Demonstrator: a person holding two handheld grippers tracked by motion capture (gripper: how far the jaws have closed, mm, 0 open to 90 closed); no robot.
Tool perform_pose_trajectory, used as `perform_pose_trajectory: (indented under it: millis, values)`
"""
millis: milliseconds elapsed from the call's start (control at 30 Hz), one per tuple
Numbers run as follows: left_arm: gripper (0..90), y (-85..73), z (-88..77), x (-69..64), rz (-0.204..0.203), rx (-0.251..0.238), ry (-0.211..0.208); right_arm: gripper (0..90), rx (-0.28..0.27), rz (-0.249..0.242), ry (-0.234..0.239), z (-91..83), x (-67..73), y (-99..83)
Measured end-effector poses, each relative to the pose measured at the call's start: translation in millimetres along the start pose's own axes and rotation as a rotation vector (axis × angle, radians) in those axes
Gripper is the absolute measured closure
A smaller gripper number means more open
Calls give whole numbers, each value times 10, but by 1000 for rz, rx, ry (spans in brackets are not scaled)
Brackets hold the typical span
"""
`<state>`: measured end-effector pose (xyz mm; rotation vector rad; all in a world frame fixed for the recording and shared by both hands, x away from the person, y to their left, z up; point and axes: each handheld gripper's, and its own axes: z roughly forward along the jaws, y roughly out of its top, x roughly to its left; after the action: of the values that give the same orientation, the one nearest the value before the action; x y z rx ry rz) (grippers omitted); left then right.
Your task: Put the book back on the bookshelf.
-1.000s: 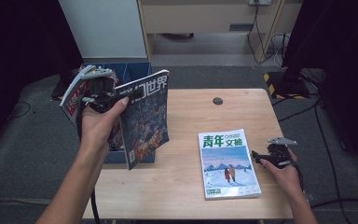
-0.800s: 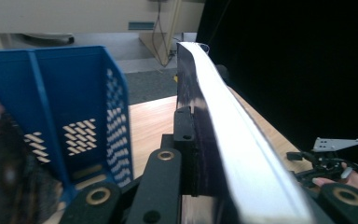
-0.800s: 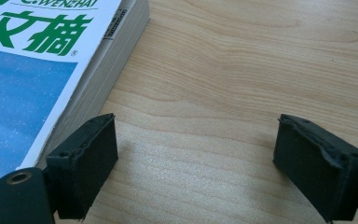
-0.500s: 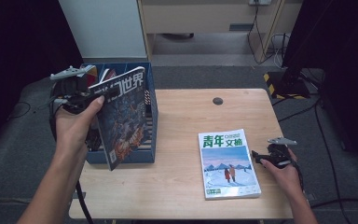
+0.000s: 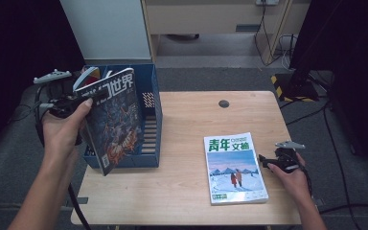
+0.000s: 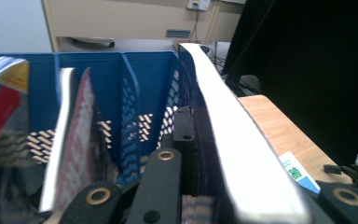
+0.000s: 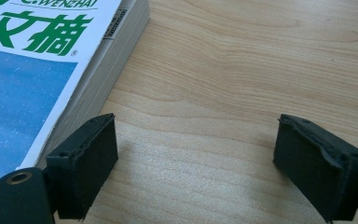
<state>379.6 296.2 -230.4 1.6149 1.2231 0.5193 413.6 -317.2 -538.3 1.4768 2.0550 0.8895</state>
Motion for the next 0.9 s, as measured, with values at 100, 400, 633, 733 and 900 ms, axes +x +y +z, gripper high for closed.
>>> perform_pose_trajectory:
  millis: [100,400,633,733,900]
  values:
    - [822,0,10,65,-6,-8,26,136,0,0,0,0,0,0]
    - [822,-14,-7,224,-30,-15,77,136,0,0,0,0,0,0]
    - [822,11,27,322,-51,-26,104,137,-4,-2,-3,3,0,-1]
    - [822,24,92,344,-48,-22,114,137,-3,0,-3,2,1,-1]
    - [822,28,206,383,-59,-18,124,136,-3,-2,-1,2,0,-1]
